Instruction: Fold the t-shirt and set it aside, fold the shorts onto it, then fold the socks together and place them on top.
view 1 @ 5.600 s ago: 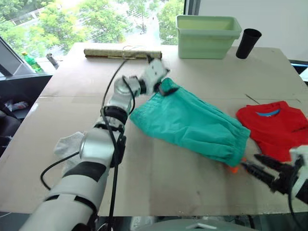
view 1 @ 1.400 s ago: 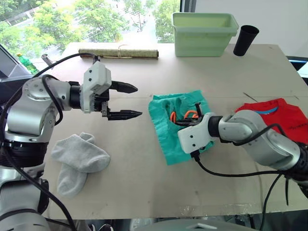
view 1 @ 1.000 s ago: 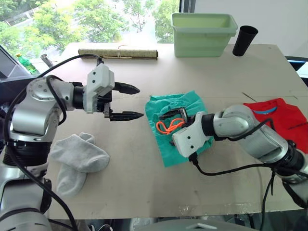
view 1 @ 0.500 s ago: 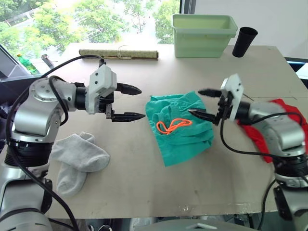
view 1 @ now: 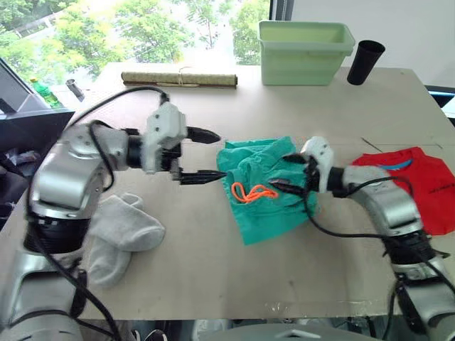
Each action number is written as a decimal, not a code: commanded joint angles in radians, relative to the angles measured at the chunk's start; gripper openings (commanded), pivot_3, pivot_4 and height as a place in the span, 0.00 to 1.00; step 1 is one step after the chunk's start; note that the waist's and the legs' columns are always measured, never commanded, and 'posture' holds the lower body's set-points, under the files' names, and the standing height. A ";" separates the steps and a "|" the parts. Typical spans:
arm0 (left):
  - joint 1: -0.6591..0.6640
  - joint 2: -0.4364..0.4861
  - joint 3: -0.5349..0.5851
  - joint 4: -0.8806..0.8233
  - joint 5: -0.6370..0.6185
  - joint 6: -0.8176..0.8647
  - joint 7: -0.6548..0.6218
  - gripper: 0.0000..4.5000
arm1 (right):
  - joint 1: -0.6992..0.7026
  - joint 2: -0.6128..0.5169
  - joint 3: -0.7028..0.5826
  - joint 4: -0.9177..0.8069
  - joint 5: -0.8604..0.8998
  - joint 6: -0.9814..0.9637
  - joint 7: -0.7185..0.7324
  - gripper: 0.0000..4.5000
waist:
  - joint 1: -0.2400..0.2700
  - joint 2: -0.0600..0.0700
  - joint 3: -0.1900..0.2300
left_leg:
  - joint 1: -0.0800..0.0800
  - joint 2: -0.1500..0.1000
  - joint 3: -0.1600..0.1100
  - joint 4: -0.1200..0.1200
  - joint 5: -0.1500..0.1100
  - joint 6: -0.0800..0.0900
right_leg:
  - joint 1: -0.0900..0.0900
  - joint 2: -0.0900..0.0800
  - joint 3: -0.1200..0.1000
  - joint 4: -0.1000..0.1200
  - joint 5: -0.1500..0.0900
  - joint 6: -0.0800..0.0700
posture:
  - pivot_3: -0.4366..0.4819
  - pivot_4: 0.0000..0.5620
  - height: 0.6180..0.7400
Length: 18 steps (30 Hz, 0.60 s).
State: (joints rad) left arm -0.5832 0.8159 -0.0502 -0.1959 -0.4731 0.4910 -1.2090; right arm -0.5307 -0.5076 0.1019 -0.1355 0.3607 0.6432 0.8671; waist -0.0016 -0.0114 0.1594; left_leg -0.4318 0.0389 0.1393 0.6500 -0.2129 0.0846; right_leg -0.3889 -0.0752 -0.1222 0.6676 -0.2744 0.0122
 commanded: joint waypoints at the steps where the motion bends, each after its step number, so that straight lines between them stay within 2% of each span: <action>1: -0.021 -0.094 -0.063 -0.016 0.036 -0.002 0.081 1.00 | -0.057 -0.075 -0.129 -0.004 0.103 0.111 0.026 0.98 | 0.000 0.000 0.000 | 0.000 0.000 0.000 0.000 0.000 0.000 | 0.000 0.000 0.000 0.000 0.000 0.000 | 0.48 0.27 0.97; 4: -0.021 -0.150 -0.155 0.060 0.138 -0.050 0.114 1.00 | -0.097 -0.137 -0.126 0.157 0.078 0.227 0.003 0.98 | -0.002 0.000 0.000 | 0.001 0.000 0.000 0.000 0.000 0.000 | 0.001 0.001 0.000 0.000 0.000 0.000 | 0.48 0.27 0.97; 6: -0.025 -0.166 -0.213 0.132 0.220 -0.098 0.130 1.00 | -0.120 -0.140 -0.104 0.260 0.057 0.261 -0.009 0.98 | -0.004 0.000 -0.001 | 0.002 0.001 0.000 0.000 0.000 0.000 | 0.001 0.001 0.000 0.000 0.000 0.000 | 0.48 0.27 0.97; 10: -0.017 -0.220 -0.281 0.278 0.316 -0.172 0.152 1.00 | -0.136 -0.081 -0.047 0.375 0.096 0.354 0.060 0.98 | -0.014 0.000 -0.001 | 0.002 0.001 0.001 -0.001 0.000 0.000 | 0.000 0.002 0.000 0.001 0.000 0.000 | 0.48 0.27 0.97; 14: 0.008 -0.239 -0.302 0.316 0.354 -0.206 0.142 1.00 | -0.154 0.020 -0.078 0.454 0.141 0.418 0.047 0.98 | -0.017 -0.001 -0.002 | 0.001 0.002 0.003 -0.001 0.000 0.000 | -0.002 0.002 0.002 0.004 0.000 0.000 | 0.48 0.27 0.97; 18: 0.030 -0.258 -0.283 0.329 0.347 -0.203 0.145 1.00 | -0.173 0.112 -0.106 0.458 0.193 0.491 0.039 0.98 | -0.015 -0.001 -0.004 | 0.002 0.002 0.003 -0.001 0.000 0.000 | -0.002 0.001 0.002 0.005 0.000 0.000 | 0.48 0.27 0.97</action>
State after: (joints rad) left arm -0.5687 0.5613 -0.3292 0.1299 -0.1314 0.2910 -1.0624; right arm -0.6974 -0.4249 -0.0108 0.3245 0.5112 1.0834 0.9026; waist -0.0164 -0.0124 0.1557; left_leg -0.4297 0.0408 0.1423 0.6494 -0.2129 0.0845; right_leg -0.3906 -0.0749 -0.1204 0.6724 -0.2743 0.0117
